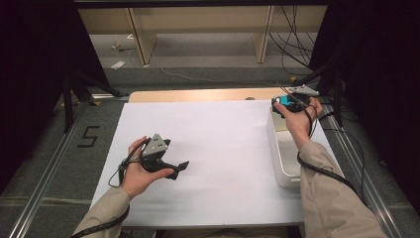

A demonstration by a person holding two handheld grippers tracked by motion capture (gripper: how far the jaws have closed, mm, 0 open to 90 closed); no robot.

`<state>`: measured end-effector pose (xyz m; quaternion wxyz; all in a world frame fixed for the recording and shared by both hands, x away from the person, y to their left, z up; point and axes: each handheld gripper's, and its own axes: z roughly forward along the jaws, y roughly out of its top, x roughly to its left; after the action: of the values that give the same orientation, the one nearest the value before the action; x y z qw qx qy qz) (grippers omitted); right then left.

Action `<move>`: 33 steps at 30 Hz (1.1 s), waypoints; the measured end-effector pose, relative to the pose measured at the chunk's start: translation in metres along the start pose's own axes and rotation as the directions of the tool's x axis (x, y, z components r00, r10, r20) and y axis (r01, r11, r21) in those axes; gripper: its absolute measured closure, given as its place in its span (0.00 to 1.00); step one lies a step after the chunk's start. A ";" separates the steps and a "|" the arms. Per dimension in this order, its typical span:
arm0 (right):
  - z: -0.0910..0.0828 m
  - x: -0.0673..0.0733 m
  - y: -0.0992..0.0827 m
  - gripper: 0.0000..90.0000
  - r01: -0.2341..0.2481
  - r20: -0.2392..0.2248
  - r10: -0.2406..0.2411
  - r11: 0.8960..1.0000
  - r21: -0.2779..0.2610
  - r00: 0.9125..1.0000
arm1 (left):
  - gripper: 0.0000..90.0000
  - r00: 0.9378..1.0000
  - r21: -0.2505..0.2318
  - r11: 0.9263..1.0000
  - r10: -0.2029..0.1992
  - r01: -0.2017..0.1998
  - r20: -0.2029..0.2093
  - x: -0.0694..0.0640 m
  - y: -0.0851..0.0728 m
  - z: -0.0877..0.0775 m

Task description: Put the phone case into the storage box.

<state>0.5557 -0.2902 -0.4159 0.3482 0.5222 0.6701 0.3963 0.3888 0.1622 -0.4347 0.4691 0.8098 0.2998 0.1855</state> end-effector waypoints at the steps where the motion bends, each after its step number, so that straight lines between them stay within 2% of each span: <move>1: 0.000 0.000 0.000 0.17 0.001 -0.002 -0.001 1.000 -0.001 1.000 | 0.00 1.000 0.000 1.000 0.000 0.000 0.000 0.000 0.000 0.000; 10: 0.005 0.001 0.000 0.09 0.015 -0.016 -0.015 1.000 0.005 1.000 | 0.00 1.000 -0.001 1.000 0.000 0.000 0.000 0.000 0.000 0.000; 17: 0.006 -0.001 -0.001 0.01 0.024 0.009 -0.024 1.000 0.002 1.000 | 0.00 1.000 -0.001 1.000 -0.001 0.001 -0.001 0.000 0.000 0.000; 29: 0.003 -0.003 0.002 0.00 0.016 -0.006 -0.017 0.999 -0.039 1.000 | 0.00 1.000 0.002 1.000 0.000 0.000 0.002 0.000 0.000 0.001; 33: 0.001 -0.005 0.004 0.00 -0.001 -0.006 0.001 0.999 -0.051 1.000 | 0.00 1.000 0.000 1.000 -0.001 0.001 0.002 0.000 0.000 0.001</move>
<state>0.5595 -0.2947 -0.4124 0.3592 0.5124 0.6606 0.4148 0.3892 0.1619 -0.4353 0.4693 0.8098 0.2999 0.1844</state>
